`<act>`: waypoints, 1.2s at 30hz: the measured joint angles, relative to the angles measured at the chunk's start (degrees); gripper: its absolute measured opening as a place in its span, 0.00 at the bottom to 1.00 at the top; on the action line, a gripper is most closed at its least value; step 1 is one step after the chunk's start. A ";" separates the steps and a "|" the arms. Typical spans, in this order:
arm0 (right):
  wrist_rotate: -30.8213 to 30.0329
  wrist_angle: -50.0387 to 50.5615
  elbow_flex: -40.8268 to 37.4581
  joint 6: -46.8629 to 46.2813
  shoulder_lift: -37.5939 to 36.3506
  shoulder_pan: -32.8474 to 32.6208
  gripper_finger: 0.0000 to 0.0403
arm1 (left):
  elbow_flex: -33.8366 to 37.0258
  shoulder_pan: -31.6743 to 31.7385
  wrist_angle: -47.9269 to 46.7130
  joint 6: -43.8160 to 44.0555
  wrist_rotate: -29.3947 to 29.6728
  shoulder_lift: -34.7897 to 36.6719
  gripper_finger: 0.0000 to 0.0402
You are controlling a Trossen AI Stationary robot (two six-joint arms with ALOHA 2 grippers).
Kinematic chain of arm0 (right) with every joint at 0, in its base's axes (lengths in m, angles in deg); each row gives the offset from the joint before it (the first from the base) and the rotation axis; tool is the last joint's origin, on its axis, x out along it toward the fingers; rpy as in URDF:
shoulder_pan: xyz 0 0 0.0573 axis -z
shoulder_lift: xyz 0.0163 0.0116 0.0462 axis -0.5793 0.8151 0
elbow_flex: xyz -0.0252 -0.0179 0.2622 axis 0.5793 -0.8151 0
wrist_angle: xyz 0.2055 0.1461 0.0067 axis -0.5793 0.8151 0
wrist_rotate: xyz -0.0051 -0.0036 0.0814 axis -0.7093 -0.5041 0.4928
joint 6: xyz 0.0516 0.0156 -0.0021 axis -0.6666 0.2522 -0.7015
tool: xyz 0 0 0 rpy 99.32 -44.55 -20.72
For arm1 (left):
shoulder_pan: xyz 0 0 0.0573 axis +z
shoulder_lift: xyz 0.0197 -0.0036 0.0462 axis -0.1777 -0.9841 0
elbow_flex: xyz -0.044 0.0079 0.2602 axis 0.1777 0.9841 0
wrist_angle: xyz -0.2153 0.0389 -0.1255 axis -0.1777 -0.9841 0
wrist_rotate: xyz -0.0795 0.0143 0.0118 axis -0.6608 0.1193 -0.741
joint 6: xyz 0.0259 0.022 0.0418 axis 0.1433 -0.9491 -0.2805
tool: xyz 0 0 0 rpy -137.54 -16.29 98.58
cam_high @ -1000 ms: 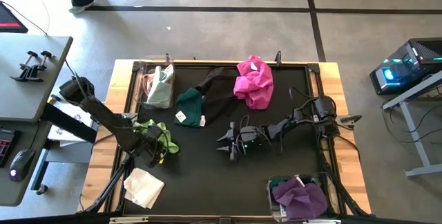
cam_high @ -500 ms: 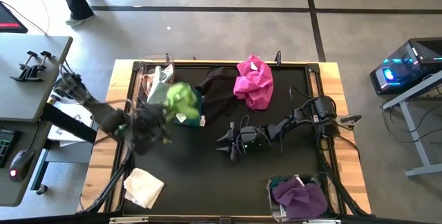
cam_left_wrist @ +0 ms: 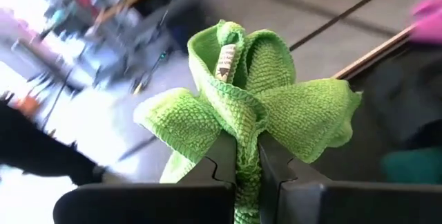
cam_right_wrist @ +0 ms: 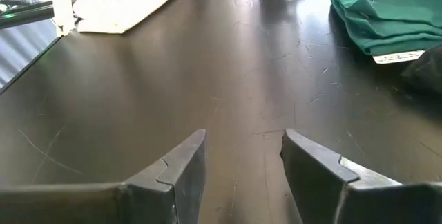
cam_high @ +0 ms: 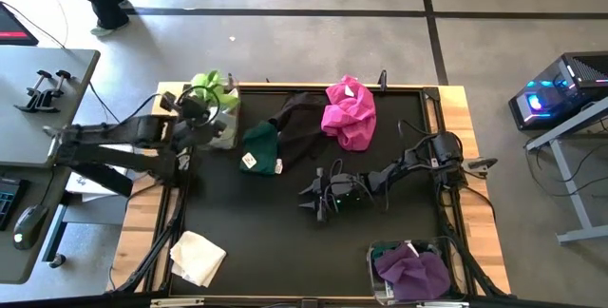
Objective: Sort towels by color in basket
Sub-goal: Put the light green towel into the top transparent bin
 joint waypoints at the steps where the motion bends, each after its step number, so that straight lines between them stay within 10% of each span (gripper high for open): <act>1: 0.01 -0.01 0.00 0.02 0.00 0.00 0.44 | 2.09 2.36 1.67 -0.14 -0.82 0.35 0.01; 9: 0.09 -0.02 0.00 0.47 0.00 0.00 0.44 | 16.77 19.30 27.42 -9.31 -24.92 -0.12 0.02; 17: 0.09 0.00 0.00 0.46 0.00 0.00 0.44 | 17.04 37.41 29.11 -10.81 -36.60 -4.19 0.07; 25: 0.09 -0.02 0.00 -0.02 0.00 0.00 0.44 | 12.27 50.07 24.67 -13.57 -59.95 -7.93 0.35; 36: 0.09 -0.02 0.00 -0.20 0.00 0.00 0.44 | -3.66 50.68 15.36 -14.36 -62.11 -8.88 0.47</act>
